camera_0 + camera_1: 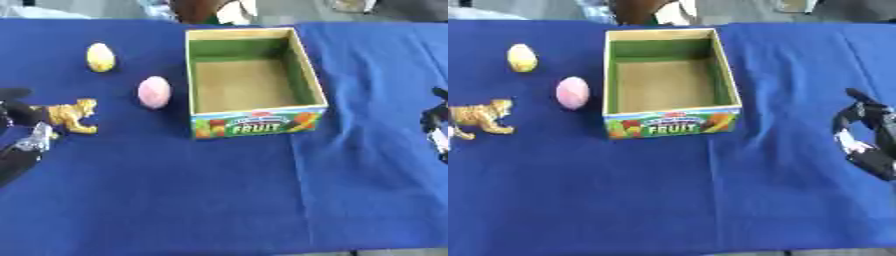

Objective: Pick up objects on the table and place them in the box.

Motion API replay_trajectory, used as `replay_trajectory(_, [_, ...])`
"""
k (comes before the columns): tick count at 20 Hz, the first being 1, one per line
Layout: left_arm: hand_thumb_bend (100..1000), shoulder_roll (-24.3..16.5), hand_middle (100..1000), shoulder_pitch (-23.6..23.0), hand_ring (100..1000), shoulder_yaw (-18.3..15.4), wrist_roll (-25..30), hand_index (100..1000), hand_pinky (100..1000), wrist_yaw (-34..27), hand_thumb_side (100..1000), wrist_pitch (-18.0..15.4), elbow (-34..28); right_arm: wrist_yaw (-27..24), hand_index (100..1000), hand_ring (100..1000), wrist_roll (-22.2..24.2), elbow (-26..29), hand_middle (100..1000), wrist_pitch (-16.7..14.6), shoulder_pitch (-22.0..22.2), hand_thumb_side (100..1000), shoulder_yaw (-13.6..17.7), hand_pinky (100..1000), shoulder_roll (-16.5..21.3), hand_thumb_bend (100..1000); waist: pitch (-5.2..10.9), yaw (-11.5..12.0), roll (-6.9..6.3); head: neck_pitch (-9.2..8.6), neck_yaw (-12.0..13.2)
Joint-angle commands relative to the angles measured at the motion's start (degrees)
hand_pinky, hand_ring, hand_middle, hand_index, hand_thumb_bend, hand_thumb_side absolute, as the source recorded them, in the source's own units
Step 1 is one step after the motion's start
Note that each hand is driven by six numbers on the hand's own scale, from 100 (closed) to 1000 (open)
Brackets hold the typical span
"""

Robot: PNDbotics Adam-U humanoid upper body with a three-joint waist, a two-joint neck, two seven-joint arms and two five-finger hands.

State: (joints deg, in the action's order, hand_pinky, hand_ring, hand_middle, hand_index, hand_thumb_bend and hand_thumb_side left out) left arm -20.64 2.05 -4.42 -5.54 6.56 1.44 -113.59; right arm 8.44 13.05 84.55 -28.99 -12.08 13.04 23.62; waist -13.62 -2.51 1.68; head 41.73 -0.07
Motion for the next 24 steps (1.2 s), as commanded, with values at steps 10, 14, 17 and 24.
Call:
replay_trajectory(10, [185, -0.9, 447, 0.1, 525, -0.5, -0.1, 708, 595, 0.2, 108, 0.0, -1.0, 0.2, 460, 1000, -0.5, 1.3, 492, 0.0, -0.2, 474, 0.6, 778, 1.7, 100, 0.61, 0.1, 0.03, 0.07, 0.3])
replay_trajectory(14, [185, -0.9, 447, 0.1, 525, -0.5, -0.1, 708, 595, 0.2, 108, 0.0, -1.0, 0.2, 460, 1000, -0.4, 1.3, 492, -0.1, -0.2, 474, 0.5, 778, 1.7, 100, 0.62, 0.1, 0.06, 0.06, 0.4])
replay_trajectory(17, [190, -1.3, 447, 0.0, 525, -0.6, -0.1, 708, 595, 0.3, 109, 0.0, -1.0, 0.2, 461, 1000, -0.5, 1.3, 492, -0.1, -0.2, 473, 0.6, 778, 1.7, 100, 0.64, 0.1, 0.04, 0.04, 0.4])
replay_trajectory(24, [227, -7.6, 457, -0.4, 534, -0.8, -0.2, 711, 598, 1.4, 127, 0.2, -1.0, 0.2, 460, 1000, -0.5, 1.3, 492, -0.1, -0.2, 471, 0.5, 778, 2.0, 100, 0.79, -0.1, -0.26, -0.10, 0.5])
